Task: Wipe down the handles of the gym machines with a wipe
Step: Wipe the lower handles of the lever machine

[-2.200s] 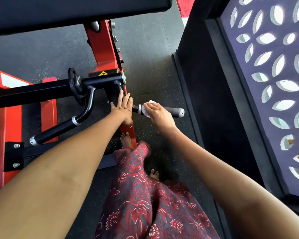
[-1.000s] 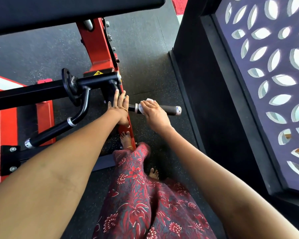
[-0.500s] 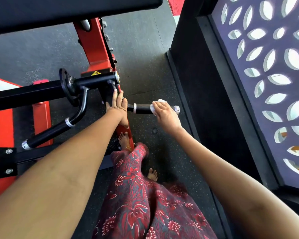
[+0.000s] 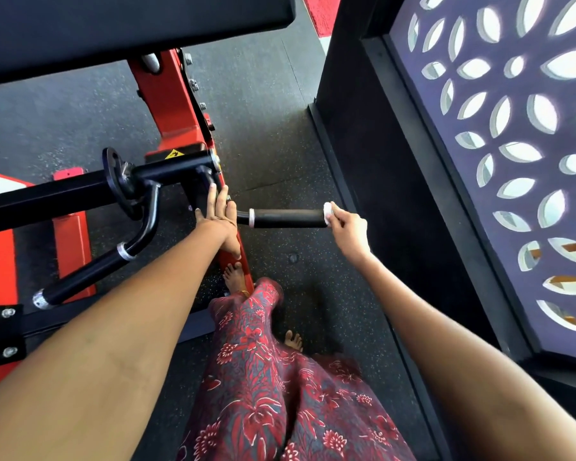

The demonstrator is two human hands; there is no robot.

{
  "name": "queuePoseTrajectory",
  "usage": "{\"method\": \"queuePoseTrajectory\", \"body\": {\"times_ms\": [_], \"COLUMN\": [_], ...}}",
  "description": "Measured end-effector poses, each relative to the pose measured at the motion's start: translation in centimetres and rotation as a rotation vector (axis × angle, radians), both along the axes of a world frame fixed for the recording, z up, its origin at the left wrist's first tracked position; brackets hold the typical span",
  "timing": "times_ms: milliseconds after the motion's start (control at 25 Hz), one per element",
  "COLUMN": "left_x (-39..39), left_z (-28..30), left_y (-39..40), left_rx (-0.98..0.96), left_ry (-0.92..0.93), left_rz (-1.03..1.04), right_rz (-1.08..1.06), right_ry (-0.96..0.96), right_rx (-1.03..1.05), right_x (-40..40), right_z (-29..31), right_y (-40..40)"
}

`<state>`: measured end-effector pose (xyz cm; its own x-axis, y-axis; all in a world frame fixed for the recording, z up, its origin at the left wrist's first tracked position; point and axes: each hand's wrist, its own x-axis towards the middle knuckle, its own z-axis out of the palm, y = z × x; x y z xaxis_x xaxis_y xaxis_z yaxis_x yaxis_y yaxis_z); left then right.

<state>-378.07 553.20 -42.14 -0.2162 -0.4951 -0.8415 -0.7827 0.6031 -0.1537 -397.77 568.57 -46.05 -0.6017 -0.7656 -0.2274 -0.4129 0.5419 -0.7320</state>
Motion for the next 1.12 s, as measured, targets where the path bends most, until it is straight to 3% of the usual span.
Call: {"method": "queuePoseTrajectory", "body": {"times_ms": [160, 360, 480, 600, 680, 800, 920, 1040, 1120], "left_x": [-0.1, -0.1, -0.1, -0.2, -0.2, -0.1, -0.2, -0.2, -0.2], "left_z": [0.1, 0.1, 0.2, 0.4, 0.4, 0.5, 0.6, 0.6, 0.6], "left_y": [0.1, -0.1, 0.0, 0.0, 0.0, 0.0, 0.0, -0.1, 0.0], "left_rx": [0.001, 0.005, 0.001, 0.004, 0.013, 0.012, 0.002, 0.009, 0.008], "left_ry": [-0.006, -0.017, -0.024, -0.024, -0.025, -0.029, -0.036, -0.023, -0.021], "left_rz": [-0.006, -0.004, -0.008, -0.011, -0.009, -0.012, -0.019, -0.011, -0.008], "right_rz": [-0.420, -0.378, -0.535, -0.395, -0.344, -0.482, -0.523, -0.457, -0.292], "right_ry": [-0.201, -0.522, -0.407, -0.276, -0.338, -0.590, -0.693, -0.553, -0.414], "right_rx": [-0.019, -0.038, -0.064, -0.116, -0.074, -0.022, -0.137, -0.245, -0.144], "right_x": [1.2, 0.9, 2.3, 2.9, 1.9, 0.6, 2.3, 2.4, 1.2], "right_z": [-0.1, 0.1, -0.3, -0.1, 0.0, -0.9, -2.1, -1.5, -1.0], "right_y": [0.8, 0.5, 1.3, 1.0, -0.2, -0.4, 1.6, 1.3, 0.1]}}
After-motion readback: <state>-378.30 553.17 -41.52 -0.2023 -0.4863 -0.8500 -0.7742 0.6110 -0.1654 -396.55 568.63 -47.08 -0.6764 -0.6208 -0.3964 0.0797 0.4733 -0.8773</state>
